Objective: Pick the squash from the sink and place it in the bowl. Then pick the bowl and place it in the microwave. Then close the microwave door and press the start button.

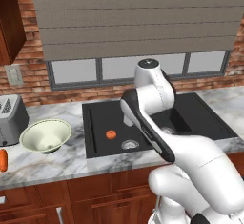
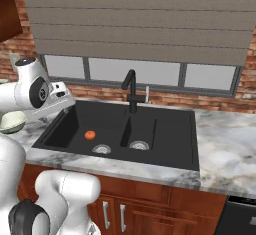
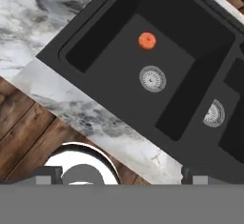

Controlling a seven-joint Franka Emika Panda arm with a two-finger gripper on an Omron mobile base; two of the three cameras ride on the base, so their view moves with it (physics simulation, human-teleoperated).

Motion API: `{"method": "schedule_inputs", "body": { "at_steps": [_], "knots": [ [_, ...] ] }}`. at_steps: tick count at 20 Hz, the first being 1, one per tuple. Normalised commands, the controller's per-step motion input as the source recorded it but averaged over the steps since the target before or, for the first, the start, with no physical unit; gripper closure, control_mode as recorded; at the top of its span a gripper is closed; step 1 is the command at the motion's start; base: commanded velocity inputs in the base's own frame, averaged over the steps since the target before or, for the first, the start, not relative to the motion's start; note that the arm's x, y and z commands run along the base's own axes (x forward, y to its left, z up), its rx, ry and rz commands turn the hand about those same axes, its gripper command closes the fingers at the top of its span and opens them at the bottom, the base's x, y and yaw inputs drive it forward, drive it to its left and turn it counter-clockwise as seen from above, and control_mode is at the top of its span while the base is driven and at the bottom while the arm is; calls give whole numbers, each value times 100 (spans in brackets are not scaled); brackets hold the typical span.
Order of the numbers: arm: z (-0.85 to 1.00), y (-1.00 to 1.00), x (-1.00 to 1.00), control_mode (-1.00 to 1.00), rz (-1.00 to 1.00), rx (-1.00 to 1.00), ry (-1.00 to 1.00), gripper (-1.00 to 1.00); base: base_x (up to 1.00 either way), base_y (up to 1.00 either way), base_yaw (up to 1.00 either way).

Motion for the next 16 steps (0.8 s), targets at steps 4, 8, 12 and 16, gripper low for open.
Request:
{"method": "schedule_inputs", "body": {
  "at_steps": [4,8,12,16],
  "knots": [
    [-51,0,42,-100,4,-2,21,-100,0,0,0],
    [-73,0,49,-100,8,-7,13,-100,0,0,0],
    [-76,-5,41,-100,13,-1,1,-100,0,0,0],
    [-54,-2,42,-100,11,0,0,-100,0,0,0]
  ]
}}
